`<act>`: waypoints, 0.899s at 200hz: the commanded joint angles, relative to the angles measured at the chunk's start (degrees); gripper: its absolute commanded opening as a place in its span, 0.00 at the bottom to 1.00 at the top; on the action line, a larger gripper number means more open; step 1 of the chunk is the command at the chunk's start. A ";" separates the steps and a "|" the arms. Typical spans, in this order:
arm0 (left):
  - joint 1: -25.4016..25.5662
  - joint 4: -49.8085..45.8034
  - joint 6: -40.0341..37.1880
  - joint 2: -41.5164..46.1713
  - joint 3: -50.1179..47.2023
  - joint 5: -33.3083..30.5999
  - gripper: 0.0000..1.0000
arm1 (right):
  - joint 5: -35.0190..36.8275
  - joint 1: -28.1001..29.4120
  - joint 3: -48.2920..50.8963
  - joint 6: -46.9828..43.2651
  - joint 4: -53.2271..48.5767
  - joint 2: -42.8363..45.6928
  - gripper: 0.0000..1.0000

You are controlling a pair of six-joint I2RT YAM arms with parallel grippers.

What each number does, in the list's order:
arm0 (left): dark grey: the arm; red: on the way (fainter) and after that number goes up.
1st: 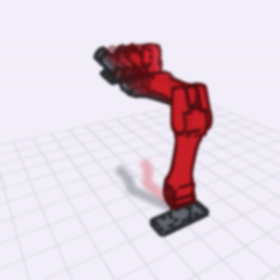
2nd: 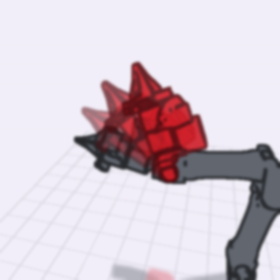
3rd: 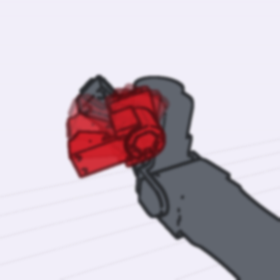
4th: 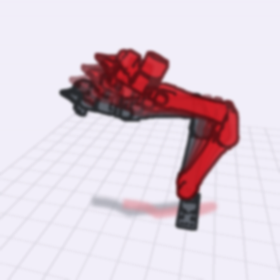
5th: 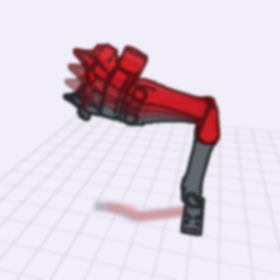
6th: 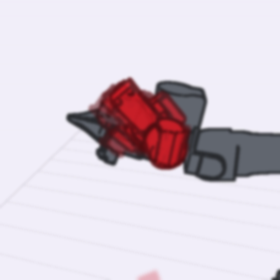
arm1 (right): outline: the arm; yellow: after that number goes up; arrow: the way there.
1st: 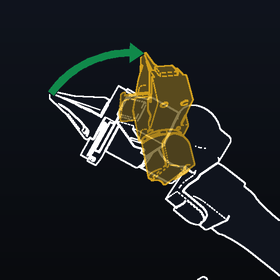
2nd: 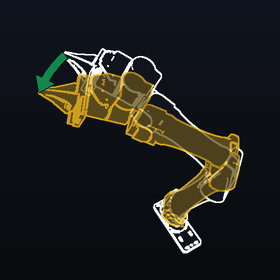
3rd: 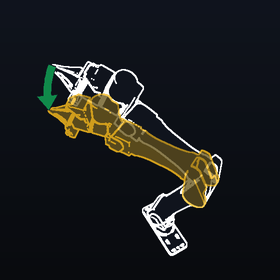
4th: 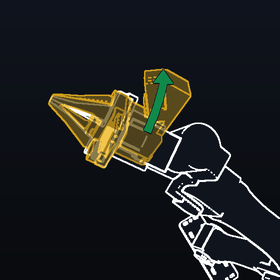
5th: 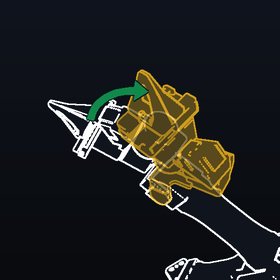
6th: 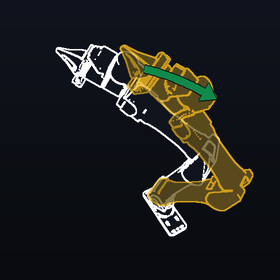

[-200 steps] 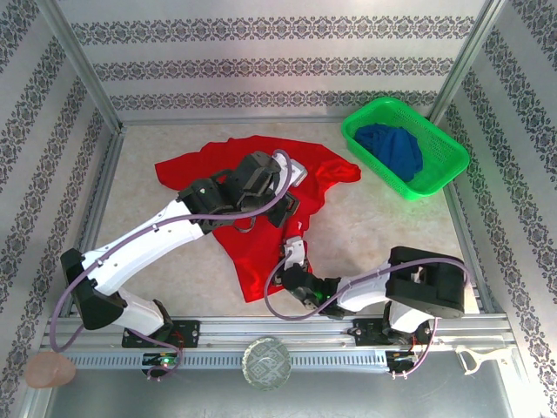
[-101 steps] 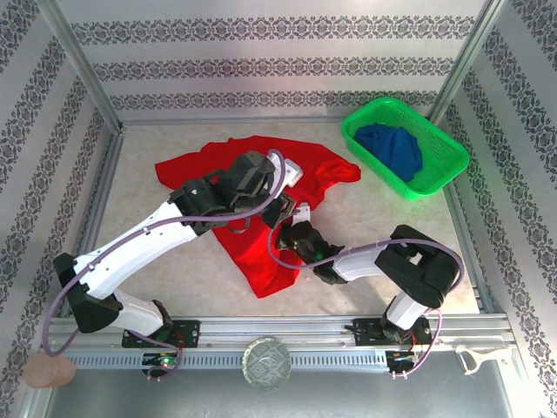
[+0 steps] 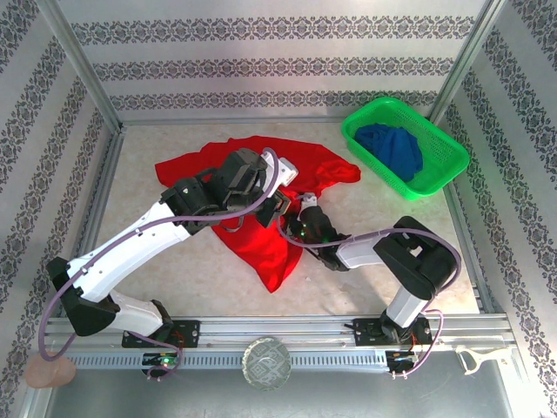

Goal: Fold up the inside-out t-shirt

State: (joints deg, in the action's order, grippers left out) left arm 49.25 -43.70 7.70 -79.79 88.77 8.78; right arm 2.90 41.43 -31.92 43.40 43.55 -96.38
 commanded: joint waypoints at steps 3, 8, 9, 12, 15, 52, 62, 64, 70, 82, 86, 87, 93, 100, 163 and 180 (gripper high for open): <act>-1.05 -2.00 -1.95 0.40 1.27 1.68 0.00 | -3.19 -1.66 0.91 1.67 1.28 2.48 0.00; -1.16 -1.92 -1.98 0.30 1.31 1.76 0.00 | -3.31 -1.70 0.83 1.60 1.19 2.63 0.00; -1.17 -1.91 -1.99 0.32 1.31 1.77 0.00 | -3.32 -1.66 0.82 1.51 1.23 2.74 0.00; -1.24 -1.81 -1.97 0.32 1.19 1.89 0.00 | -3.52 -1.69 0.68 1.44 1.19 2.85 0.00; -1.26 -1.82 -1.99 0.33 1.21 2.01 0.00 | -3.66 -1.67 0.70 1.46 1.26 2.90 0.00; -2.26 -2.51 -2.60 0.33 0.53 1.91 0.00 | -7.57 -2.23 1.34 1.44 3.30 4.66 0.00; -2.73 -2.44 -2.24 0.50 0.10 1.47 0.00 | -8.99 -2.40 1.34 1.17 3.18 5.94 0.00; -2.82 -2.44 -2.10 0.44 0.02 1.43 0.00 | -9.21 -2.40 1.29 1.16 3.09 6.20 0.00; -3.08 -2.43 -1.63 0.41 -0.13 1.01 0.00 | -9.94 -2.41 1.03 1.08 2.63 7.13 0.00; -3.52 -2.52 -0.75 0.18 -0.35 -0.46 0.00 | -11.83 -2.21 0.52 0.69 1.84 8.65 0.00; -3.69 -2.55 -0.49 0.00 -0.35 -0.70 0.00 | -12.21 -2.07 0.40 0.65 1.57 9.13 0.00; -3.71 -2.58 -0.45 -0.01 -0.31 -0.83 0.00 | -12.30 -2.02 0.34 0.64 1.47 9.21 0.01; -3.92 -2.68 -0.08 -0.23 -0.24 -1.34 0.00 | -12.65 -1.68 0.28 0.59 1.01 9.78 0.07; -4.07 -2.77 0.43 -0.52 -0.27 -1.87 0.00 | -12.75 -1.11 0.27 0.38 0.82 10.81 0.15; -4.34 -1.64 1.17 -1.70 0.83 -0.52 0.00 | -5.23 4.33 -4.49 -3.73 -5.75 10.00 0.00; -4.51 -1.52 1.41 -2.55 2.59 -0.08 0.00 | 0.82 8.17 -6.24 -6.04 -6.88 6.32 0.00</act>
State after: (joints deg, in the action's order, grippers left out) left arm 45.63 -44.45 7.97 -81.06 88.77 8.16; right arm -3.79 45.47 -35.05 41.28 39.09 -86.00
